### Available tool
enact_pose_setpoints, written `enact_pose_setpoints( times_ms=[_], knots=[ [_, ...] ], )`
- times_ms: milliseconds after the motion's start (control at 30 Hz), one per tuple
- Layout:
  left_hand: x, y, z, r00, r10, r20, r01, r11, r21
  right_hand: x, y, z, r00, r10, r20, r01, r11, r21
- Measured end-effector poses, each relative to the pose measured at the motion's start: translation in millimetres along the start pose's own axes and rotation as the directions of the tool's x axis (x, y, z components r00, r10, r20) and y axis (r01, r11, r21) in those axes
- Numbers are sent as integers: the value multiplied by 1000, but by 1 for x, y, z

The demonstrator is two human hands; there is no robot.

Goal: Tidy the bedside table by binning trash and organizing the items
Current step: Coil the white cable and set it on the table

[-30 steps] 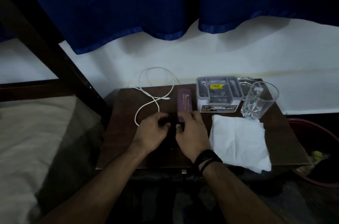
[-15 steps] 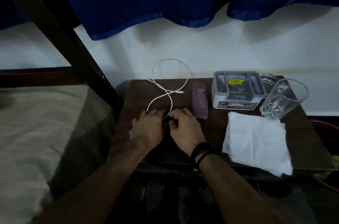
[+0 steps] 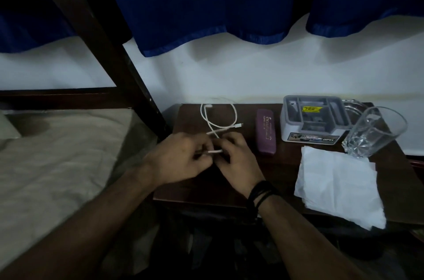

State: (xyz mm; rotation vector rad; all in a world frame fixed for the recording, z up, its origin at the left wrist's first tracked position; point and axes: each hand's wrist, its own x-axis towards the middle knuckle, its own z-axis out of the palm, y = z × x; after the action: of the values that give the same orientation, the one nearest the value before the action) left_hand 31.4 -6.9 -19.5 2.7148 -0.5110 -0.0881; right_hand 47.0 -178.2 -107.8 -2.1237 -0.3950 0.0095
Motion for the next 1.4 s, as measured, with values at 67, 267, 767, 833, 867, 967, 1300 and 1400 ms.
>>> enact_pose_setpoints(
  times_ms=[67, 267, 767, 833, 867, 967, 1300, 1400],
  knots=[
    [-7, 12, -5, 999, 23, 28, -21, 997, -75, -2, -3, 1, 999, -30, 15, 30, 1000, 7],
    [-21, 31, -15, 991, 95, 93, -86, 991, -103, -4, 11, 4, 999, -17, 39, 18, 999, -35],
    [17, -42, -53, 907, -276, -319, 374, 876, 306, 0, 11, -16, 979, 191, -66, -196, 977, -81],
    [17, -24, -35, 960, -142, -242, 236, 873, 428, 2, 6, -23, 955, 293, 38, -295, 954, 47],
    [17, -15, -25, 984, -36, -177, 115, 878, 464, 2, 3, -26, 938, 332, 95, -342, 933, 111],
    [23, 0, 7, 986, 165, 33, -161, 874, 459, 2, -9, -35, 831, 441, 339, -549, 750, 370],
    [50, 12, 5, 960, 281, 0, -281, 959, -34, -7, -11, -78, 741, -208, 638, -652, 7, 759],
    [53, 22, 15, 970, 244, -15, -234, 907, -350, -3, -26, -76, 732, -425, 533, -628, -118, 769]
  ],
)
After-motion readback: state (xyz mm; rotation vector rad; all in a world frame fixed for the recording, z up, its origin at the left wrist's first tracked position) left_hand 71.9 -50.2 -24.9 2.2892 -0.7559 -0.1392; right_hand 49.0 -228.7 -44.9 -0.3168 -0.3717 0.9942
